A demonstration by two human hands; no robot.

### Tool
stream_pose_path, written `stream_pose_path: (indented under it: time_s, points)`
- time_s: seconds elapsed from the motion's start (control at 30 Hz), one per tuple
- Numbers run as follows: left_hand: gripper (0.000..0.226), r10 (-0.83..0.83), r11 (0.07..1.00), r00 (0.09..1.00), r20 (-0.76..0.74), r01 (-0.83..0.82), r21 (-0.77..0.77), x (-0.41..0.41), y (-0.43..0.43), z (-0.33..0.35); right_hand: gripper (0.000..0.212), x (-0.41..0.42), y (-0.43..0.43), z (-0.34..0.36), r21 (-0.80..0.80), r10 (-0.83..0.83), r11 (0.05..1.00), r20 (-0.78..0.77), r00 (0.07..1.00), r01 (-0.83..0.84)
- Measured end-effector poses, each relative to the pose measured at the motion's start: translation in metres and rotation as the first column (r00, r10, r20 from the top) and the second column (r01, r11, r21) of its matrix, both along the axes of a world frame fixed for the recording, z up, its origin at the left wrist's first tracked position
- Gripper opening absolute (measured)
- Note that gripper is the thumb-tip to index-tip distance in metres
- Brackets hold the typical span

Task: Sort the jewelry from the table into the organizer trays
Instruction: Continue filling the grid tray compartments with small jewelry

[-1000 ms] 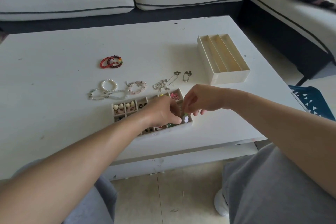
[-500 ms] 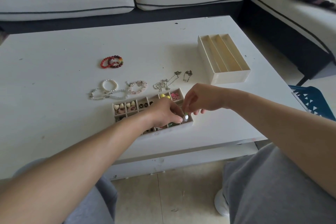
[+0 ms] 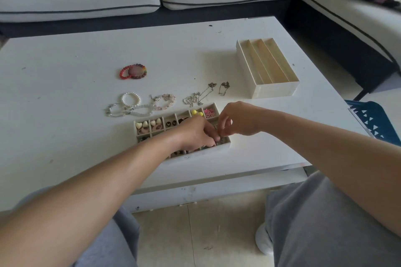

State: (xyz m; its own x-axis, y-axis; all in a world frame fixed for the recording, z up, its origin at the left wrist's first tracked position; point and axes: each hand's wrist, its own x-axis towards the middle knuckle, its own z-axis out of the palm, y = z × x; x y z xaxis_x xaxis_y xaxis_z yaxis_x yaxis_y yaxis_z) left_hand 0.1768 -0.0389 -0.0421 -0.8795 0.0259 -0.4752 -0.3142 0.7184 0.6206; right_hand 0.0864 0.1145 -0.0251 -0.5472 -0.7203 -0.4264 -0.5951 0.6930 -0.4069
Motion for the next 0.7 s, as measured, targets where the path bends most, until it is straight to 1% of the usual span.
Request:
stream_pose_path:
  time_s: [0.17,0.3,0.47,0.57,0.63,0.7]
  points:
    - [0.025,0.045,0.999,0.998,-0.033,-0.045,-0.001,-0.002,-0.002,0.004,0.008,-0.001,0.000,-0.003,0.012,0.023,1.000,-0.016,1.000,-0.023]
    - [0.023,0.074,0.996,0.996,-0.052,-0.076,-0.046,-0.002,-0.007,0.004,0.007,0.000,-0.003,-0.006,0.021,0.018,1.000,-0.095,0.995,-0.016]
    - [0.020,0.069,0.994,0.995,-0.067,-0.074,-0.078,0.000,-0.009,0.005,0.005,0.001,-0.006,-0.008,0.066,0.011,0.998,-0.171,0.985,0.000]
    - [0.020,0.040,0.994,0.997,-0.067,-0.047,-0.100,0.002,-0.007,0.007,0.012,0.001,-0.008,-0.011,0.107,0.057,0.994,-0.221,0.974,-0.034]
    - [0.021,0.007,0.994,0.996,-0.086,-0.016,-0.111,0.004,-0.005,0.009,0.015,0.001,-0.008,-0.011,0.111,0.080,0.992,-0.205,0.975,-0.058]
    - [0.020,-0.003,0.995,0.992,-0.126,-0.009,-0.096,0.005,-0.003,0.010,0.015,0.001,-0.006,-0.008,0.102,0.087,0.992,-0.153,0.984,-0.072]
